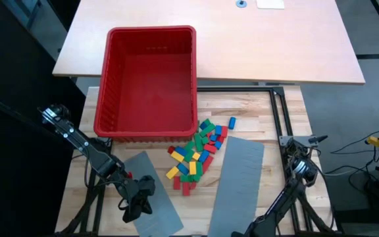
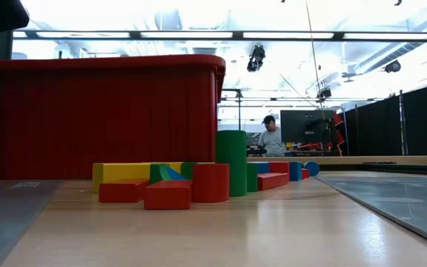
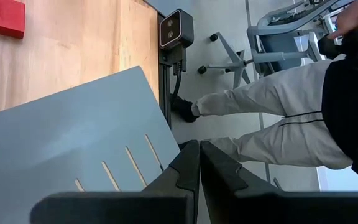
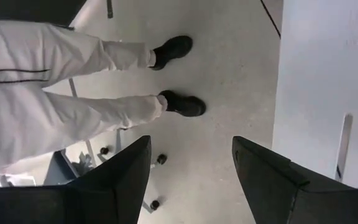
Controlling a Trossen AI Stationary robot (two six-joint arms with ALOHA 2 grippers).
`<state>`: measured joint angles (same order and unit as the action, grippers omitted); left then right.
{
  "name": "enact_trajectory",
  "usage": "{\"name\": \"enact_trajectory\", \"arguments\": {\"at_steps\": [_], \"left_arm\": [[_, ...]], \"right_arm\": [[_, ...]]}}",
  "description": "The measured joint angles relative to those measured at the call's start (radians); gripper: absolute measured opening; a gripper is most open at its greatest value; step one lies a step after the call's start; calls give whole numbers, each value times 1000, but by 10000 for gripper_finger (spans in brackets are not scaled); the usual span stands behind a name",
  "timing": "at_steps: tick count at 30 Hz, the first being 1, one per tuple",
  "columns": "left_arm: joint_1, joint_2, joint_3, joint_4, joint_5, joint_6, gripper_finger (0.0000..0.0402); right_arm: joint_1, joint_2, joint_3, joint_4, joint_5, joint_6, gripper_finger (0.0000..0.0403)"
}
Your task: Sort blocks
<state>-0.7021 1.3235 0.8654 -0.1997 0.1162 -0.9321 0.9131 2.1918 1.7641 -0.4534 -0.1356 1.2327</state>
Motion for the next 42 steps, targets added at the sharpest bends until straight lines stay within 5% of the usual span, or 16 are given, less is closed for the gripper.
{"name": "enact_trajectory", "arguments": {"at_steps": [9, 17, 26, 34, 42], "left_arm": [[0, 0, 0, -3, 0, 13, 0], [0, 0, 0, -4, 0, 34, 0], [-4, 0, 0, -4, 5, 34, 0], [-18, 0, 0, -11, 7, 35, 0], [-25, 0, -3, -24, 12, 42, 0]], "right_arm": [[-23, -2, 51, -4, -54, -48, 193], [-24, 17, 303, -339, 34, -109, 169], [4, 144, 585, -464, 22, -69, 141], [69, 204, 590, -352, -46, 49, 140], [101, 283, 590, -538, -59, 83, 142]]}}
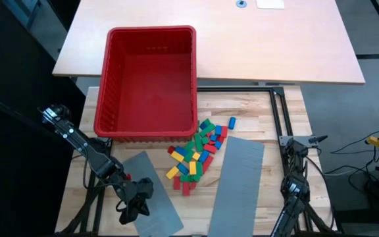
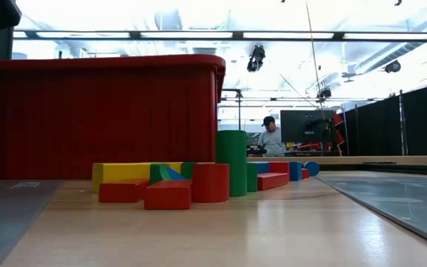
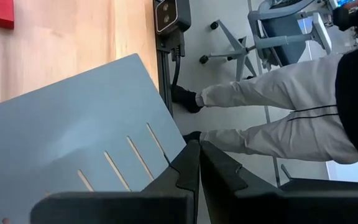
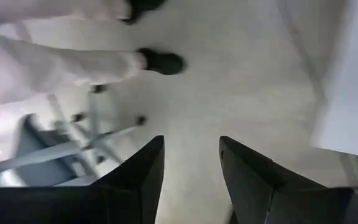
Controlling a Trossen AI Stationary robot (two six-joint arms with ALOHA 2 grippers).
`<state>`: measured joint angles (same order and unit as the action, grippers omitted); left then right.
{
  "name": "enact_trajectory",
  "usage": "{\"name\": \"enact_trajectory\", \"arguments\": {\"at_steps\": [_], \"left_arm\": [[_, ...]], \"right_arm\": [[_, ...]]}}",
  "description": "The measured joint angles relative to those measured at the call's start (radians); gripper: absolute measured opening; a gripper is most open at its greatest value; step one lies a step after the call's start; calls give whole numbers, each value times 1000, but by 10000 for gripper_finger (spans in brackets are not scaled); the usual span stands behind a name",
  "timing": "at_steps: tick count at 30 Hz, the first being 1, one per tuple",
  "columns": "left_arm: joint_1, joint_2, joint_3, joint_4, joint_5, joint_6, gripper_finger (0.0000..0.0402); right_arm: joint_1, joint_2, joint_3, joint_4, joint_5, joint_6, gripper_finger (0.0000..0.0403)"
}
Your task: Sort blocks
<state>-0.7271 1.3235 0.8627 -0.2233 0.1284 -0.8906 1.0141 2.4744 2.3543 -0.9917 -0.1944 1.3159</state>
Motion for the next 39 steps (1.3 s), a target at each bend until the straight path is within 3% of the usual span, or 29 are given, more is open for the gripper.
{"name": "enact_trajectory", "arguments": {"at_steps": [9, 25, 39], "left_arm": [[0, 0, -1, -16, 5, 0, 0], [1, 0, -9, -43, 5, 18, 0], [1, 0, -9, -66, 6, 19, 0]], "right_arm": [[-38, 2, 1, -238, 135, -6, 175], [-120, -2, 2, -128, 228, -183, 193], [-149, 68, 2, -87, 223, -296, 193]]}}
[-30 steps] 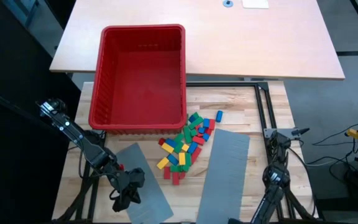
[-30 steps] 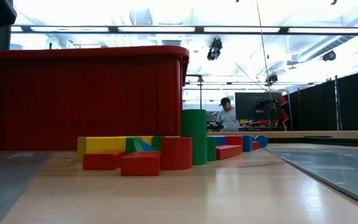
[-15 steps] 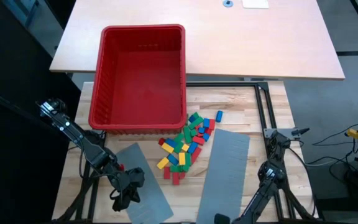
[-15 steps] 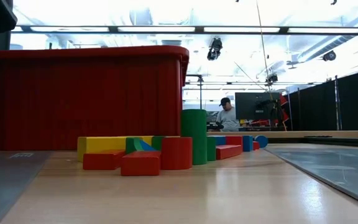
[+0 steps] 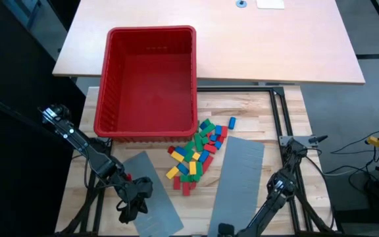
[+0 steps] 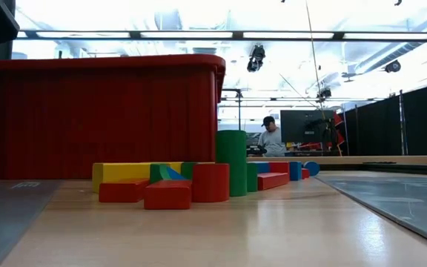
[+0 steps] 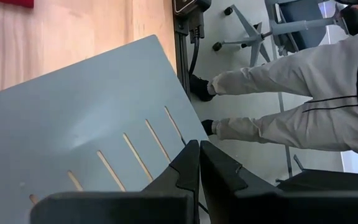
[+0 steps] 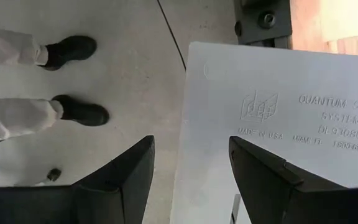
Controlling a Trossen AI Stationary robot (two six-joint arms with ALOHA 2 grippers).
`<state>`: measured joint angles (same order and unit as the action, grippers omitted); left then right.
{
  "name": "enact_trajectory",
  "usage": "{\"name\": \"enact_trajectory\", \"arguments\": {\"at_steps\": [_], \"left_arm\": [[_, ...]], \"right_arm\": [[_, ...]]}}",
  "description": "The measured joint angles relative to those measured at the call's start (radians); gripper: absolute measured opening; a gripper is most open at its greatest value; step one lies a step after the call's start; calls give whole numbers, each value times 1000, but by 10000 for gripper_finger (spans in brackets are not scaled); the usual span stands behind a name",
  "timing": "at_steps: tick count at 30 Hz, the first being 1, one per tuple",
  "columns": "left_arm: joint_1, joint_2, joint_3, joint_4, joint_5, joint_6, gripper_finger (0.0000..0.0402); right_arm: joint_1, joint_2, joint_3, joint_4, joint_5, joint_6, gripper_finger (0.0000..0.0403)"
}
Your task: Sort blocks
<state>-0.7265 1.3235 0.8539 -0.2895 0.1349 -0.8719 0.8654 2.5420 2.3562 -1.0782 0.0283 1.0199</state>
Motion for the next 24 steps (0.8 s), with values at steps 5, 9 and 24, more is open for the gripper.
{"name": "enact_trajectory", "arguments": {"at_steps": [5, 9, 24], "left_arm": [[0, 0, 0, -2, 2, 0, 0], [0, 0, 0, -2, 2, 0, 0], [0, 0, 0, -3, 5, -27, 0]], "right_arm": [[0, 0, 0, 3, 1, -3, 193], [0, 0, 0, 4, 13, 0, 192], [9, 54, -1, 7, -30, 17, 192]]}}
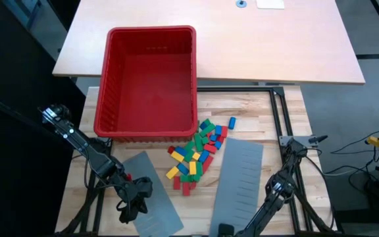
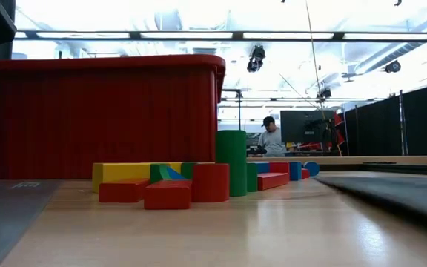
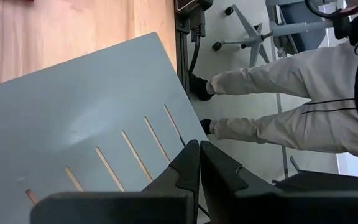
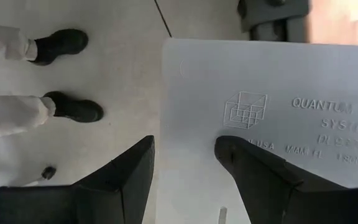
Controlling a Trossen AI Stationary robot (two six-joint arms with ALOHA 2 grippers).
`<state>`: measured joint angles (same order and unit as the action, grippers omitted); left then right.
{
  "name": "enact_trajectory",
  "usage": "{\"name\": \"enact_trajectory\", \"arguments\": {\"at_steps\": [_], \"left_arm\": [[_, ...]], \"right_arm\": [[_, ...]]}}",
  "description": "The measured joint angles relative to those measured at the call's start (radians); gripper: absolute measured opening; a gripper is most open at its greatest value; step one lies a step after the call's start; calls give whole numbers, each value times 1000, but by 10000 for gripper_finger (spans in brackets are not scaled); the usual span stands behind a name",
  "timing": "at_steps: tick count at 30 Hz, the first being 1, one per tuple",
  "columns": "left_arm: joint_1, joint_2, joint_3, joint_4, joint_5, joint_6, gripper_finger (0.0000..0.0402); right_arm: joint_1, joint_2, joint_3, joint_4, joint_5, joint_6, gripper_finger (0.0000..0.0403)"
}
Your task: Sort blocks
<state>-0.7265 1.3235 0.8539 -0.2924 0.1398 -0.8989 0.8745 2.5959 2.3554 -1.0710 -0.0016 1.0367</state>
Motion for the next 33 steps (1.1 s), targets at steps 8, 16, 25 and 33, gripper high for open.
{"name": "enact_trajectory", "arguments": {"at_steps": [8, 16, 25, 33], "left_arm": [[0, 0, 0, 0, 1, 0, 0], [0, 0, 0, 0, 1, 7, 0], [-1, 0, 0, -2, 2, 20, 0], [0, 0, 0, -3, 2, 23, 0]], "right_arm": [[7, -7, 0, -84, -10, 11, 192], [19, -10, 0, -218, -35, 14, 192], [49, -54, -4, -174, -32, 113, 192], [81, -58, -2, -159, -34, 119, 192]]}}
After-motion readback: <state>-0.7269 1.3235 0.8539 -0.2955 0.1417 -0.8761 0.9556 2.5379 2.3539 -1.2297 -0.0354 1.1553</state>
